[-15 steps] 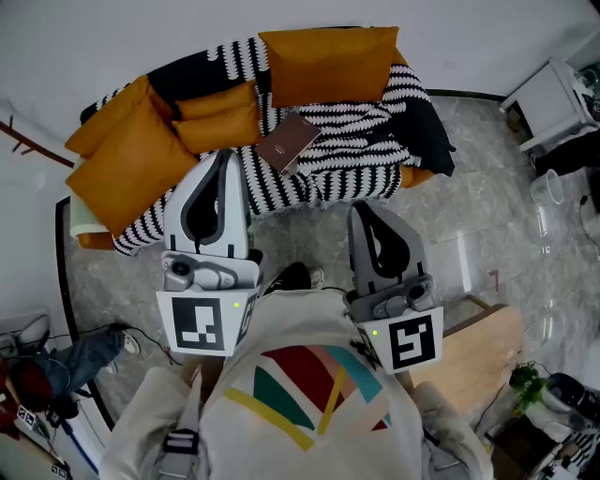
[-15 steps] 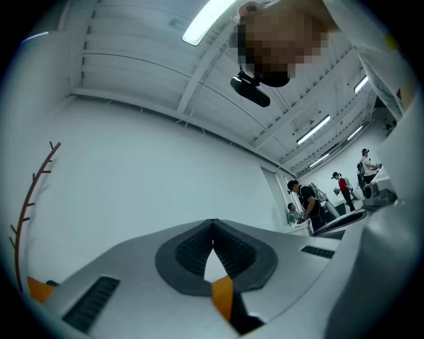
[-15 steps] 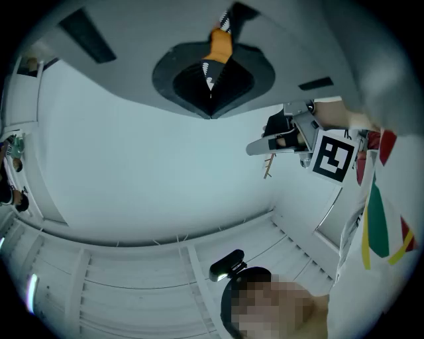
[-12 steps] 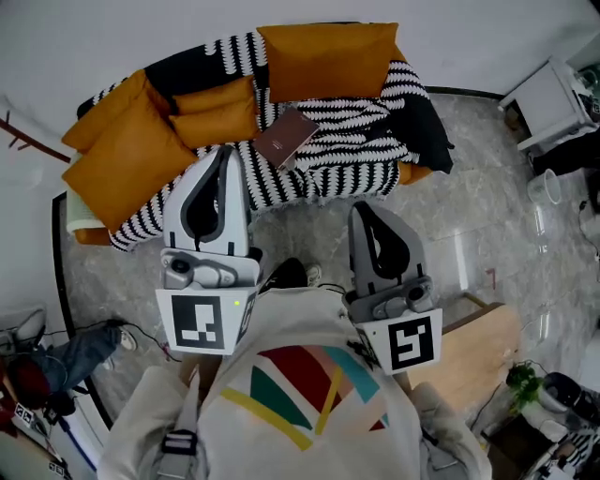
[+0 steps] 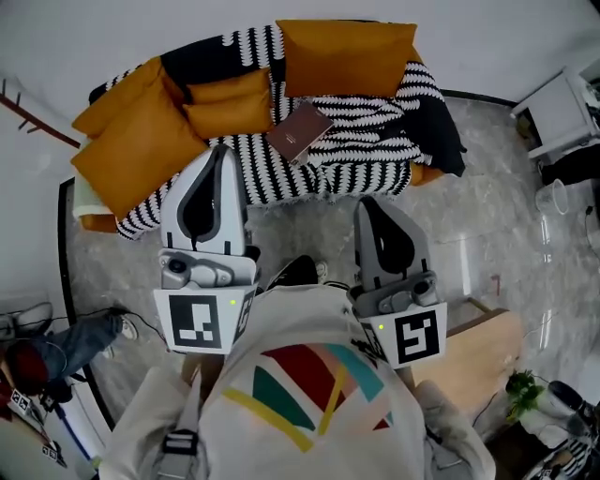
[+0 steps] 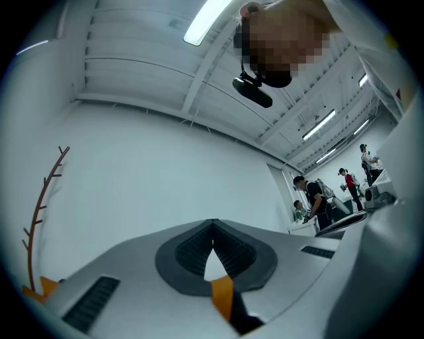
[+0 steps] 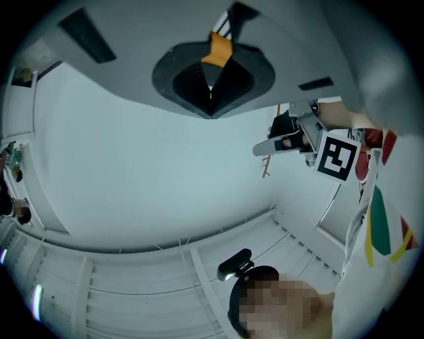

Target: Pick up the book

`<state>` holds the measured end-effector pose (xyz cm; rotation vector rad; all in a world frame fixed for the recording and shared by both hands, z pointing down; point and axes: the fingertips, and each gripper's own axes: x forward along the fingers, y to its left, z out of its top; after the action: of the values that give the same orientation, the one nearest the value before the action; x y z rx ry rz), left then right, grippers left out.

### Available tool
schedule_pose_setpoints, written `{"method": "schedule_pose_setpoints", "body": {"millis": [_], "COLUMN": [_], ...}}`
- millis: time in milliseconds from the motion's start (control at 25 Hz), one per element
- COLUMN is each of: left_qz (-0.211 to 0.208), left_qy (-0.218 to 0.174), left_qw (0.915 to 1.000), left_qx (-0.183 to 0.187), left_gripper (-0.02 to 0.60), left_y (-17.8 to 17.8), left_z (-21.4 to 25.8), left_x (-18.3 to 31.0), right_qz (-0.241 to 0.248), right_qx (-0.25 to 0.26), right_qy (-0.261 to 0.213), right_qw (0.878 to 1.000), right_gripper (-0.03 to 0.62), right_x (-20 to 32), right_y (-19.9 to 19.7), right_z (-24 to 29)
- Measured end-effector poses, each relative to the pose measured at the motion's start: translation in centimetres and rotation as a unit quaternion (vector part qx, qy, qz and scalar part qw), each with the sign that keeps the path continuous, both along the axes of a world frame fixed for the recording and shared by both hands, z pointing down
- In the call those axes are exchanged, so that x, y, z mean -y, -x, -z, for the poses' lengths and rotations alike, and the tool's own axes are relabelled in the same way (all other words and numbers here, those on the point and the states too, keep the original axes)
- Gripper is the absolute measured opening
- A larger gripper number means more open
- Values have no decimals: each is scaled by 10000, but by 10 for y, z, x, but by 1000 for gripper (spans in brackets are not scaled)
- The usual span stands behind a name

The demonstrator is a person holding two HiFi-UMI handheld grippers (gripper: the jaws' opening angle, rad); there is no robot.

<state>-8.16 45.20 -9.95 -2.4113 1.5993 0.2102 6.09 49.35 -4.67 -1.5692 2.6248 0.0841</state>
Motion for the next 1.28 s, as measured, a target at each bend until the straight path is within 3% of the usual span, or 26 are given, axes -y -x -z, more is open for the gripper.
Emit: {"method": "schedule_pose_setpoints", "body": {"millis": [280,520,640,760,1000,1280], "left_qz": [42,-15,-80,-71,-476,-840], "left_qy": [-61,147,17,-10,235,61], "left_qw": [10000,9999,9999,9997,9986,9964], "left_qx": [6,29,122,213,-15,-34], "left_gripper": [5,5,5,5,5,5], "left_y": [5,5,-1,4,3,5], "left_z": [4,-10,-9,-13,-29,-11], "left_x": [-2,11,20,43,104,201], "right_qz": [-75,-59,-80,-72,-337,-694], "right_qx": [202,155,270,203,49,-94], "right_qy": [-27,359,469,414,481,488], "right_qw": [9998,9992,9985,9989,9983,9964], "right_gripper": [14,14,14,14,14,14], "right_x": [0,5,20,39,95,193], "right_y": [-10,-9,-11,-3,-3,-6], "right_z": [4,-13,-20,-21,-25,-7]}}
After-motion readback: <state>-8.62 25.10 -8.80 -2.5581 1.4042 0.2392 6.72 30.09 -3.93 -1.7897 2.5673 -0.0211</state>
